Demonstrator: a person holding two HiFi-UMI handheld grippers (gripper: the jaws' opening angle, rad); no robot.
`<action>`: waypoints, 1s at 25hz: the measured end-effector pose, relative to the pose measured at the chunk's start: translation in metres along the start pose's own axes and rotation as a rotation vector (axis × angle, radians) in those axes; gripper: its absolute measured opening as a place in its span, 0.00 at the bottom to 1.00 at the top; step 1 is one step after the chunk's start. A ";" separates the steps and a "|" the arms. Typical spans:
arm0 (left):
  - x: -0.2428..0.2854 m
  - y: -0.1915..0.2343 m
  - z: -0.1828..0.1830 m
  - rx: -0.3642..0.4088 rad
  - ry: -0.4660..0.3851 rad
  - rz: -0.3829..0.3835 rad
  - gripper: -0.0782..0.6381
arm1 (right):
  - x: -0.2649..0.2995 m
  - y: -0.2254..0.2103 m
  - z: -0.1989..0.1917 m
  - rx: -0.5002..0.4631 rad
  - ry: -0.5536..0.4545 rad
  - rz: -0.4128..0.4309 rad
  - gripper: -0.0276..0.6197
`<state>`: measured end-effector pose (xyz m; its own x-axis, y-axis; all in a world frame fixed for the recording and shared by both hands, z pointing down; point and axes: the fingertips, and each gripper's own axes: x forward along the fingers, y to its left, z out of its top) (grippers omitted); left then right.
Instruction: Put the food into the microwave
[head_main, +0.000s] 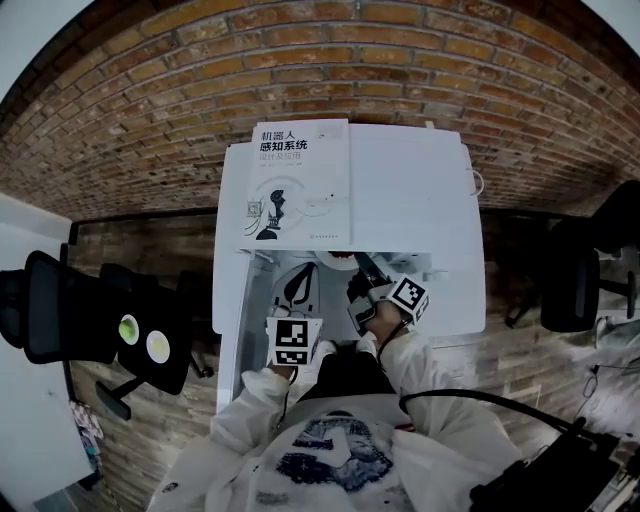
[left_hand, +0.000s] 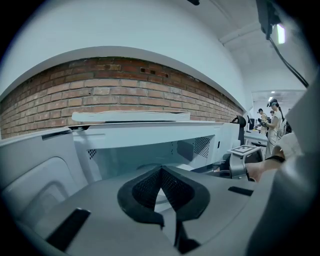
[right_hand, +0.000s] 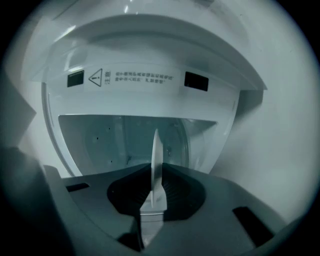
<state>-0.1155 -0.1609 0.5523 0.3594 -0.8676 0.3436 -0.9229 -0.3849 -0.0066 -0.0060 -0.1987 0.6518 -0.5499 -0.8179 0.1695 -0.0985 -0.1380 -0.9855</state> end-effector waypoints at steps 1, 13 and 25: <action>0.001 0.001 0.000 -0.001 0.001 0.003 0.12 | 0.004 -0.001 0.000 -0.006 0.006 -0.004 0.12; 0.012 0.005 0.000 -0.012 0.011 0.008 0.12 | 0.038 -0.008 0.007 0.039 -0.007 -0.023 0.12; 0.018 0.009 -0.003 -0.021 0.027 0.007 0.12 | 0.055 -0.005 0.005 0.053 -0.025 -0.037 0.13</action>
<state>-0.1172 -0.1791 0.5614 0.3494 -0.8615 0.3685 -0.9282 -0.3720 0.0103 -0.0315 -0.2454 0.6654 -0.5258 -0.8252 0.2063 -0.0741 -0.1972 -0.9776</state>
